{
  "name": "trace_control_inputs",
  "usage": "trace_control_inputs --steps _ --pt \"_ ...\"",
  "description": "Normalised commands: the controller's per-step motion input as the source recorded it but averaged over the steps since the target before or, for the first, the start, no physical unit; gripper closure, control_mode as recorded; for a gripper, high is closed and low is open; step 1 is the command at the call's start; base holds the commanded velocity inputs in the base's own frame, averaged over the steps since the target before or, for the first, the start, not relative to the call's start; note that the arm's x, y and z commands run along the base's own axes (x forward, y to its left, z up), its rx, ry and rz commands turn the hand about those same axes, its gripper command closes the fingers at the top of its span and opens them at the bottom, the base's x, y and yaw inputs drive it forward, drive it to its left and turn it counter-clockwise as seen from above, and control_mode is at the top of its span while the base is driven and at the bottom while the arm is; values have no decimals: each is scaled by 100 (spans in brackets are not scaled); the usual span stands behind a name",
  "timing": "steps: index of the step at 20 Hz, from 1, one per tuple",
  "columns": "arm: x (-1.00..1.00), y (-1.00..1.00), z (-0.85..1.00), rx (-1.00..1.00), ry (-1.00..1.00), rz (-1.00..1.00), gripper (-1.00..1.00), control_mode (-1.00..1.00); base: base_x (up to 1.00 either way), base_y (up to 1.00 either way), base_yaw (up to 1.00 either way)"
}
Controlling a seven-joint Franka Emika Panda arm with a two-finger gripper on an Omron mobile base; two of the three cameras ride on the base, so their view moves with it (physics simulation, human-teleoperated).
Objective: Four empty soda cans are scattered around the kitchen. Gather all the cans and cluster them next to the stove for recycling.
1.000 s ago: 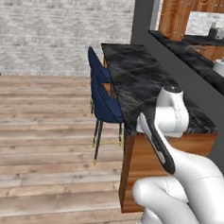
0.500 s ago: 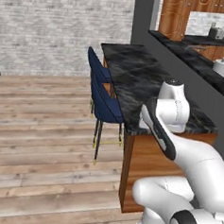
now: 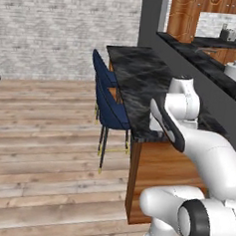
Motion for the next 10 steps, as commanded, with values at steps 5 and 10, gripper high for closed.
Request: trace_control_inputs --steps 5,10 --pt "8 -17 3 -4 3 0 -100 -100 0 0 0" --pt "3 -21 2 0 0 0 -100 -100 0 0 0"
